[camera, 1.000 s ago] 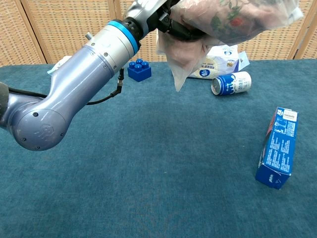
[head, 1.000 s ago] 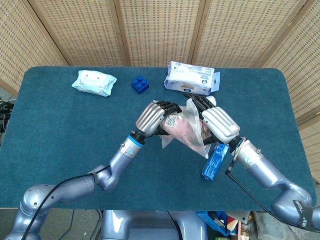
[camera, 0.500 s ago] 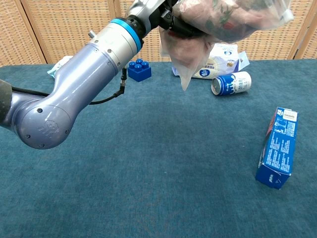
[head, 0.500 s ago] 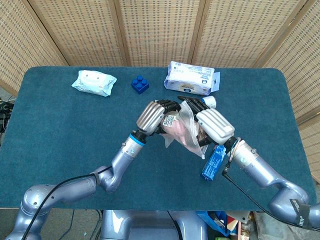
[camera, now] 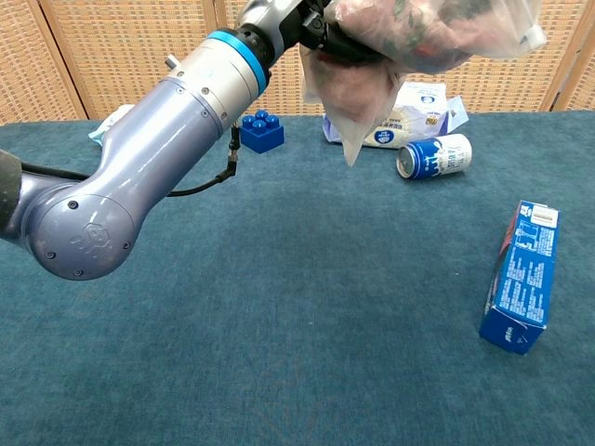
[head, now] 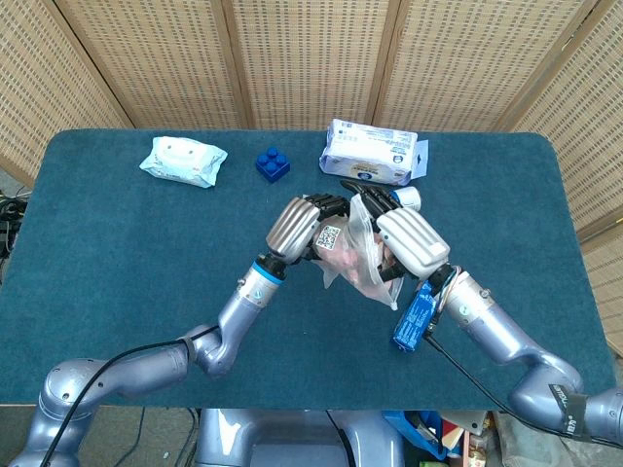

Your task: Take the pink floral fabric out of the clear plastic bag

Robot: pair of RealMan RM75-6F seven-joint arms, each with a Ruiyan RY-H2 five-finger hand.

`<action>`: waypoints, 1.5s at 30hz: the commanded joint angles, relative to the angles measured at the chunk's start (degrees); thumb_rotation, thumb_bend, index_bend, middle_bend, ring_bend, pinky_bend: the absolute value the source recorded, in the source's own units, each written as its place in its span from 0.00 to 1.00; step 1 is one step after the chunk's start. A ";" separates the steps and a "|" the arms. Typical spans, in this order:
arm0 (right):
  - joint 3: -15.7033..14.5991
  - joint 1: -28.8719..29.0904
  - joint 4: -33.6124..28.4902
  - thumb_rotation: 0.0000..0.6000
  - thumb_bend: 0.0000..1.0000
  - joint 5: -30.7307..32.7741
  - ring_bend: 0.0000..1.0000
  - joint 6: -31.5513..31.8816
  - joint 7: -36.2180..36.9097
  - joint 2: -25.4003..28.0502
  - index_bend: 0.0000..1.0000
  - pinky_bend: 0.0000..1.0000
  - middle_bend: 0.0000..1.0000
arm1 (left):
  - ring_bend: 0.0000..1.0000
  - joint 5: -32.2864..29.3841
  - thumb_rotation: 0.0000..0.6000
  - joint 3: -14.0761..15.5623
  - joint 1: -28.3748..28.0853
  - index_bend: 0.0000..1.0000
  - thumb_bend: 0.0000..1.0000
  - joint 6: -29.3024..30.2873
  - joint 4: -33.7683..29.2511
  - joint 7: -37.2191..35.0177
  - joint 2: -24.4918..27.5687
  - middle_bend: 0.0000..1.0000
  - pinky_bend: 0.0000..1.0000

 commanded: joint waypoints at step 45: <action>-1.37 -1.82 1.77 1.00 0.69 -3.82 0.00 7.71 -7.26 -3.83 0.81 0.00 0.00 | 0.16 -0.80 1.00 1.76 2.35 0.27 0.41 -2.68 -4.98 1.58 3.79 0.17 0.24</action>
